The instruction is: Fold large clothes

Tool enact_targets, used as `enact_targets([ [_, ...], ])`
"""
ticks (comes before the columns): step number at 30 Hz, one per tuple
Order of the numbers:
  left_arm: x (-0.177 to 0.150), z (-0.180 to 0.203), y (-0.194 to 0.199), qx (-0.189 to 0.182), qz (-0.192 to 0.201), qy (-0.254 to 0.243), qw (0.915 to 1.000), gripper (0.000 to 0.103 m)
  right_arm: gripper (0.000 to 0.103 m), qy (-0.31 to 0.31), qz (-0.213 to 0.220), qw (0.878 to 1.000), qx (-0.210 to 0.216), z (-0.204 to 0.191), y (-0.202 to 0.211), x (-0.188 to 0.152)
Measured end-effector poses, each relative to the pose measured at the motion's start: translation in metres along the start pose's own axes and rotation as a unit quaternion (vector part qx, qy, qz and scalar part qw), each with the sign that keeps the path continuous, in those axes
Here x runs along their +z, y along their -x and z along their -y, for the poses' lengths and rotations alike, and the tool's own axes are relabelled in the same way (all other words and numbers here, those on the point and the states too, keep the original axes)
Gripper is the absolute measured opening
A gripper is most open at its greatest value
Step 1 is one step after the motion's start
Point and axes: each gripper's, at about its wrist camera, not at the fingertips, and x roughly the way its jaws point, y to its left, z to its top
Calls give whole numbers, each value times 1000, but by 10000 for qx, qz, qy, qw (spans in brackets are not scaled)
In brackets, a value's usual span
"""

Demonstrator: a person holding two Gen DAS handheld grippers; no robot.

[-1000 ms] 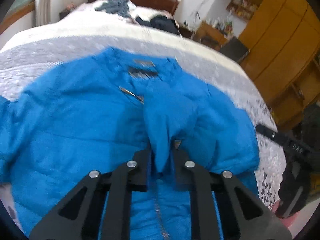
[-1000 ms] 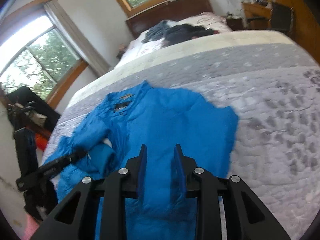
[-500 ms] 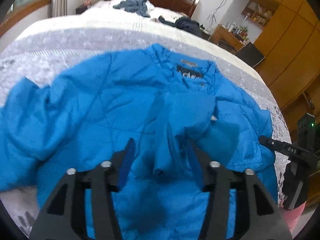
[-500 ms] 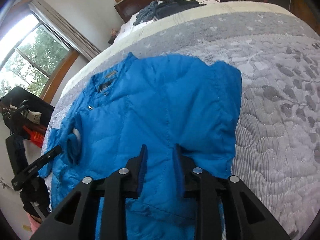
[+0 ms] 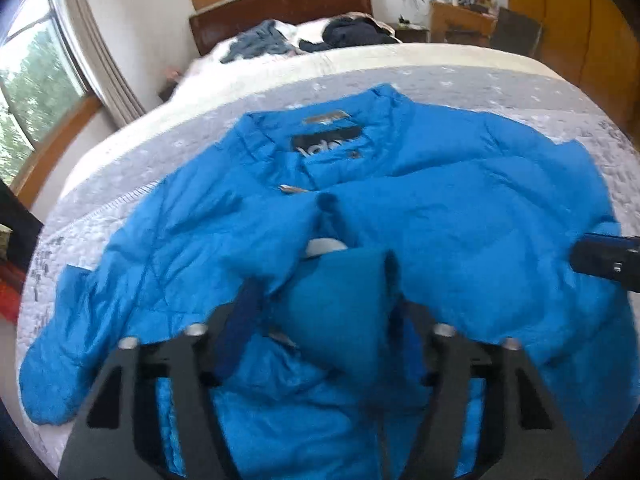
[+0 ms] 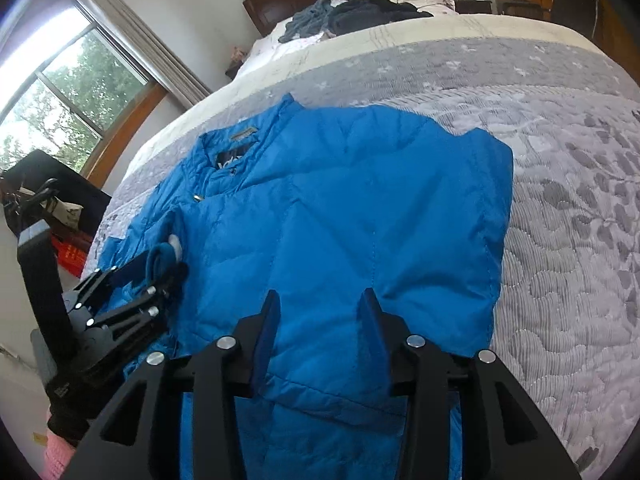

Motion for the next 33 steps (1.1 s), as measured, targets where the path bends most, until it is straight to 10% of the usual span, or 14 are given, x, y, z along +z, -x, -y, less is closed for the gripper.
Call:
enact_targets([
  [4,1,-39,25,-611,146,520,9967,19,42,45,-8,10000,-54,-1,-2,-1],
  [8,-3,-83,49,-812,343,936,9917,17,42,51,-7,10000,-67,-1,-3,-1],
  [18,-27,-204,66,196,531,1850,9811,28,45,75,88,9998,-134,-7,5,-1],
  [26,-9,-135,46,-846,375,1233,9880,41,46,444,182,9988,46,-32,12,-6],
  [33,-20,-120,-18,-728,-141,1162,9905,41,46,193,-159,9997,24,-9,-20,-5],
])
